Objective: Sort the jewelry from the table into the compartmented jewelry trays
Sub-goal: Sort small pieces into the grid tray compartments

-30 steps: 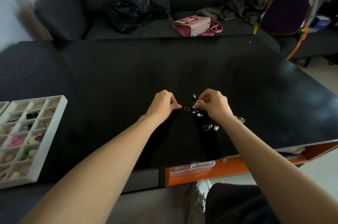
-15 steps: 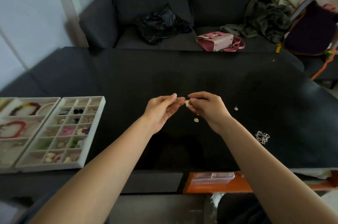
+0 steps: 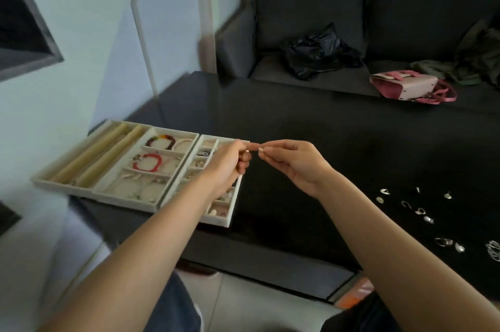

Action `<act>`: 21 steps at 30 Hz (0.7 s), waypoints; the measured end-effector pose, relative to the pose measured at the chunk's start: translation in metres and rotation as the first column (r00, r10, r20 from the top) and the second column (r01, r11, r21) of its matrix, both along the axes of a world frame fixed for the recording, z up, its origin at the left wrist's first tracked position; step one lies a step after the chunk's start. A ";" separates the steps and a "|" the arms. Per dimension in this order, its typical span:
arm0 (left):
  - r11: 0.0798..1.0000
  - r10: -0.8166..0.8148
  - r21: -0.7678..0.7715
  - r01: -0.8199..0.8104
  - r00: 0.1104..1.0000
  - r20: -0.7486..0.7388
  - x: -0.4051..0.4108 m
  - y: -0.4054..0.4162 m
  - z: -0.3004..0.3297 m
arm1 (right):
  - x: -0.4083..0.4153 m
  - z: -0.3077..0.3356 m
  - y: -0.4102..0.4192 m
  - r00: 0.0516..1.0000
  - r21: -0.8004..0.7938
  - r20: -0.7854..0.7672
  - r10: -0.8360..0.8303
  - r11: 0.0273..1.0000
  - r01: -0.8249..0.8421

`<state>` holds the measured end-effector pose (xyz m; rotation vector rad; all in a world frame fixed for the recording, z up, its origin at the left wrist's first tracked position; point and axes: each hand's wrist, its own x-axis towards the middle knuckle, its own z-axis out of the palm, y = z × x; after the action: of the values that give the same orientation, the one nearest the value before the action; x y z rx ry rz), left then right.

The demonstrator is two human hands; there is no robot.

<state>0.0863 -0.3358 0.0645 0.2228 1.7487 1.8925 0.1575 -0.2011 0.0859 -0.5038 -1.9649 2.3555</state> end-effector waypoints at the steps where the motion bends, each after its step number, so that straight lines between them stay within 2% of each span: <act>1: 0.996 -0.016 -0.091 0.008 0.997 -0.080 -0.002 -0.010 -0.001 | -0.004 -0.001 -0.008 1.000 0.015 0.001 0.025 1.000 -0.025; 3: 0.954 -0.082 -0.299 -0.016 0.947 -0.311 -0.004 -0.033 -0.003 | -0.011 -0.004 -0.024 0.998 0.012 0.009 0.068 0.998 -0.068; 4: 0.938 -0.120 -0.346 -0.032 0.904 -0.409 -0.003 -0.043 -0.004 | -0.014 -0.006 -0.031 0.996 0.004 0.016 0.089 0.996 -0.089; 6: 0.924 -0.146 -0.376 -0.064 0.850 -0.506 -0.001 -0.062 -0.005 | -0.020 -0.012 -0.045 0.990 0.013 0.047 0.133 0.991 -0.134; 8: 0.915 -0.108 -0.383 -0.127 0.837 -0.536 -0.002 -0.074 -0.008 | -0.023 -0.017 -0.054 0.984 0.025 0.078 0.160 0.986 -0.163; 12: 0.905 -0.063 -0.385 -0.183 0.836 -0.545 -0.006 -0.093 -0.015 | -0.029 -0.026 -0.071 0.969 0.007 0.141 0.205 0.978 -0.208; 16: 0.886 -0.103 -0.440 -0.147 0.862 -0.496 -0.004 -0.105 -0.021 | -0.031 -0.032 -0.078 0.948 0.116 0.200 0.247 0.955 -0.273; 19: 0.859 -0.159 -0.507 -0.072 0.904 -0.397 -0.001 -0.108 -0.025 | -0.031 -0.035 -0.078 0.941 0.198 0.210 0.266 0.930 -0.308; 21: 0.856 -0.138 -0.514 -0.048 0.938 -0.318 0.000 -0.107 -0.028 | -0.029 -0.037 -0.075 0.929 0.293 0.233 0.289 0.890 -0.350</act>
<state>0.0859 -0.4429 0.0363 0.4048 2.3951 1.3302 0.1284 -0.2764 0.0489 -0.4131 -2.6499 2.1267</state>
